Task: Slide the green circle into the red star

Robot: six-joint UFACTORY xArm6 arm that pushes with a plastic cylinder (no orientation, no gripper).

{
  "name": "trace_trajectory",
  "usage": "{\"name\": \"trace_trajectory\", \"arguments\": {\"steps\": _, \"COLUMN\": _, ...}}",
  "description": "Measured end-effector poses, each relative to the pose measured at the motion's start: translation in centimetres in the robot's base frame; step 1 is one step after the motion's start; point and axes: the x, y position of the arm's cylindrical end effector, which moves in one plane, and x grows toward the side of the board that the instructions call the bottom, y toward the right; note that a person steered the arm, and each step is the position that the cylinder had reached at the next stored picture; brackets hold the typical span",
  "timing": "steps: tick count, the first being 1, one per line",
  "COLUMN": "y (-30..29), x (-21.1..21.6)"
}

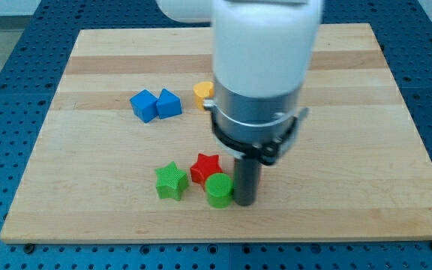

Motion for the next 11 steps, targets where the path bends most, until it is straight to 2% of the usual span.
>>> {"name": "trace_trajectory", "arguments": {"steps": 1, "y": -5.0, "x": -0.3}}
{"name": "trace_trajectory", "arguments": {"steps": 2, "y": -7.6, "x": -0.3}}
{"name": "trace_trajectory", "arguments": {"steps": 4, "y": -1.8, "x": -0.1}}
{"name": "trace_trajectory", "arguments": {"steps": 5, "y": -2.6, "x": 3.7}}
{"name": "trace_trajectory", "arguments": {"steps": 6, "y": -6.8, "x": 5.1}}
{"name": "trace_trajectory", "arguments": {"steps": 7, "y": -11.8, "x": 4.2}}
{"name": "trace_trajectory", "arguments": {"steps": 8, "y": -12.6, "x": 1.2}}
{"name": "trace_trajectory", "arguments": {"steps": 9, "y": -12.6, "x": -2.2}}
{"name": "trace_trajectory", "arguments": {"steps": 11, "y": -10.6, "x": -2.2}}
